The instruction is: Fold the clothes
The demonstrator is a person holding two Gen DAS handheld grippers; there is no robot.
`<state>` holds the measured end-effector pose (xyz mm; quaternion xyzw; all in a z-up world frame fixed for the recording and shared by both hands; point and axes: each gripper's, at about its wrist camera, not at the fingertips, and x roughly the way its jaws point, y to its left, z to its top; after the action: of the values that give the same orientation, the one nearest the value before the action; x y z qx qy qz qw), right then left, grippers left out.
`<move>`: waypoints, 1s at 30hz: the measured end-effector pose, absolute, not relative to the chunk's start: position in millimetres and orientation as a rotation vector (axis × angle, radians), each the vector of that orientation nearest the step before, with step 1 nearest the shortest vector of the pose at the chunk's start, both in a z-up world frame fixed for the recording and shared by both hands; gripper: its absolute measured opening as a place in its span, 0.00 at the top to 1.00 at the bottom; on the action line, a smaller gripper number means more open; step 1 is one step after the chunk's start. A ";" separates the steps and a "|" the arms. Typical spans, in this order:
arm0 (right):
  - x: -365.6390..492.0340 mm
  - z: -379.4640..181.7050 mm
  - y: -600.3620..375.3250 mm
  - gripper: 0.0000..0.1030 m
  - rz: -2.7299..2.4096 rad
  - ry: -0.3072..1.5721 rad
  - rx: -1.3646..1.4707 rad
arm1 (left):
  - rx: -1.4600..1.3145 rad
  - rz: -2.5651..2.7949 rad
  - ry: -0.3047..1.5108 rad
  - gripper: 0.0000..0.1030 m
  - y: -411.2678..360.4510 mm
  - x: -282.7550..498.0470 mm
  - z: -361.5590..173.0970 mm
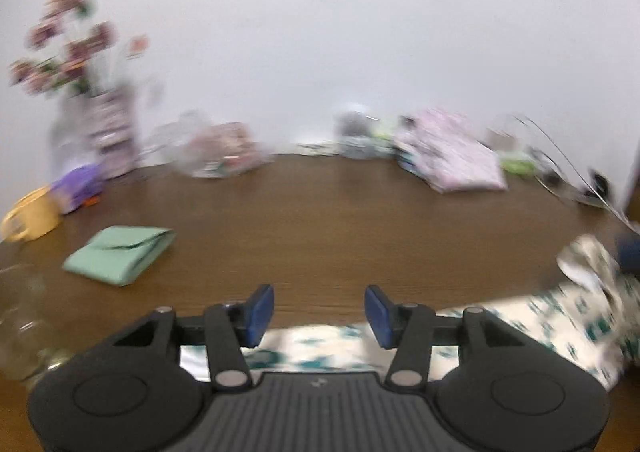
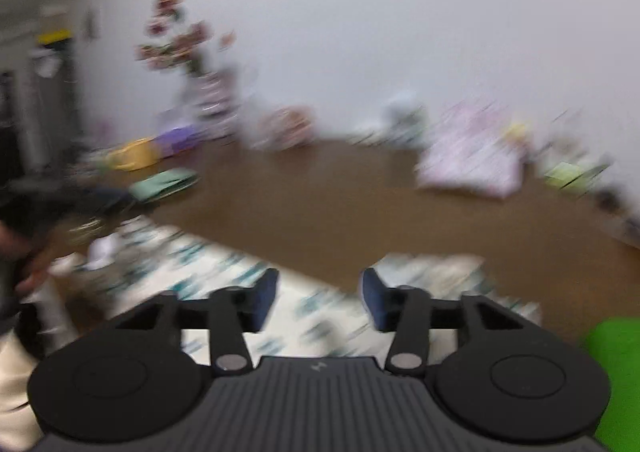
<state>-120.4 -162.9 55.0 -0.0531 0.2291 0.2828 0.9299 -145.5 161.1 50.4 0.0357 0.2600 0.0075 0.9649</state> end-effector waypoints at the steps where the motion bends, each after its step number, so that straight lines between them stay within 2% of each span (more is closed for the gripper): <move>1: -115.6 58.6 -161.1 0.38 0.519 0.450 -0.142 | 0.095 -0.008 0.545 0.53 152.3 -140.9 43.8; 2: -105.7 56.1 -154.4 0.35 0.482 0.469 -0.202 | 0.108 -0.023 0.570 0.53 145.2 -135.6 36.2; 3: -97.2 51.1 -147.8 0.27 0.469 0.495 -0.255 | 0.109 -0.037 0.590 0.53 140.8 -132.9 29.5; 5: -79.9 36.0 -134.5 0.25 0.444 0.574 -0.356 | 0.107 -0.055 0.605 0.53 134.6 -131.1 20.1; 6: -72.9 29.1 -131.3 0.32 0.428 0.598 -0.375 | 0.112 -0.055 0.608 0.53 133.5 -131.1 16.7; 7: -69.3 26.9 -133.6 0.57 0.424 0.612 -0.339 | 0.116 -0.055 0.612 0.53 132.9 -130.8 13.9; 9: -63.0 23.3 -139.1 0.84 0.415 0.634 -0.268 | 0.102 -0.054 0.628 0.53 134.3 -128.3 10.6; 11: -76.4 35.4 -161.2 0.94 0.385 0.571 -0.169 | 0.086 -0.057 0.635 0.53 138.6 -129.0 9.8; 14: -101.9 49.4 -205.4 0.98 0.390 0.509 0.003 | 0.091 -0.067 0.633 0.53 138.9 -134.0 7.6; 17: -120.3 42.1 -233.8 1.00 0.361 0.546 0.043 | 0.086 -0.070 0.627 0.53 139.9 -135.4 4.5; 21: -130.4 28.9 -235.7 0.99 0.336 0.601 -0.004 | 0.081 -0.067 0.624 0.53 139.2 -135.7 4.0; 23: -122.4 29.3 -221.0 0.92 0.349 0.606 -0.059 | 0.083 -0.069 0.621 0.53 139.2 -136.0 3.6; 24: -114.2 30.7 -208.9 0.74 0.363 0.604 -0.099 | 0.081 -0.070 0.620 0.53 139.1 -136.5 3.3; 25: -106.0 32.2 -196.8 0.40 0.378 0.601 -0.140 | 0.079 -0.070 0.617 0.53 139.2 -136.9 3.0; 26: -97.8 33.6 -184.7 0.29 0.392 0.599 -0.180 | 0.077 -0.069 0.615 0.53 139.4 -137.3 2.7; 27: -89.5 35.0 -172.6 0.28 0.406 0.596 -0.220 | 0.074 -0.068 0.612 0.53 139.6 -137.6 2.4; 28: -81.3 36.4 -160.5 0.38 0.420 0.593 -0.260 | 0.071 -0.067 0.610 0.53 139.8 -138.1 2.0; 30: -64.1 38.4 -136.8 0.41 0.447 0.590 -0.339 | 0.070 -0.069 0.606 0.53 140.0 -138.7 1.6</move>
<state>-64.1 -136.8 38.4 -0.1651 0.2872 0.2172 0.9182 -138.7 140.0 1.6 0.0346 0.2984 -0.0338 0.9532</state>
